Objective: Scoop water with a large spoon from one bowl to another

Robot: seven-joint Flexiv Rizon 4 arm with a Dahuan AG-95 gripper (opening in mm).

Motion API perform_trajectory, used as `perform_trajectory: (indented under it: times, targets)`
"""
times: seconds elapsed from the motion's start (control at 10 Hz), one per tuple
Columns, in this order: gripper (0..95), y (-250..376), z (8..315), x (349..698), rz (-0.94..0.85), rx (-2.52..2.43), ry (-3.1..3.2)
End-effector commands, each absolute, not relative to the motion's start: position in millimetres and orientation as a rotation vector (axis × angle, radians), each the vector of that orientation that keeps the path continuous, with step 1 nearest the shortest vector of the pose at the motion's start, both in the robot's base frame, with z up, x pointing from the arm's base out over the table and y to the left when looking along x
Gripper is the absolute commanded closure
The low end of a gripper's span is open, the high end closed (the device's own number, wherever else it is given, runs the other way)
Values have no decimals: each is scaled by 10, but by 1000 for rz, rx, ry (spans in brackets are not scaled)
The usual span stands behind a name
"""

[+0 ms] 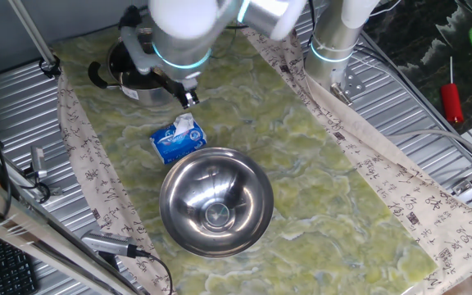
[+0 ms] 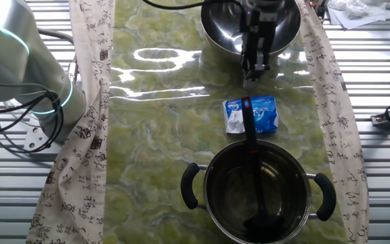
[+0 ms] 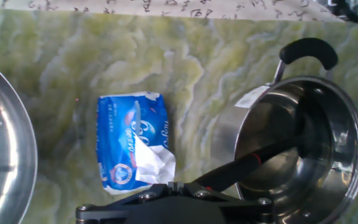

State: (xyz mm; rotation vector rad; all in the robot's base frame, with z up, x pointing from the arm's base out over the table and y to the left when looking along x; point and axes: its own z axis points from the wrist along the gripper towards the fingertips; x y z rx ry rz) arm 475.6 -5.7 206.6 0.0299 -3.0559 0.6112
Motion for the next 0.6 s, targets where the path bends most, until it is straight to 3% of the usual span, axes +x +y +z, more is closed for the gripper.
perform_trajectory:
  times: [0.1, 0.6]
  targets:
    - [950, -65, 2043, 4741, 736, 34, -3031]
    - [950, -59, 2044, 4738, 865, 48, -2994]
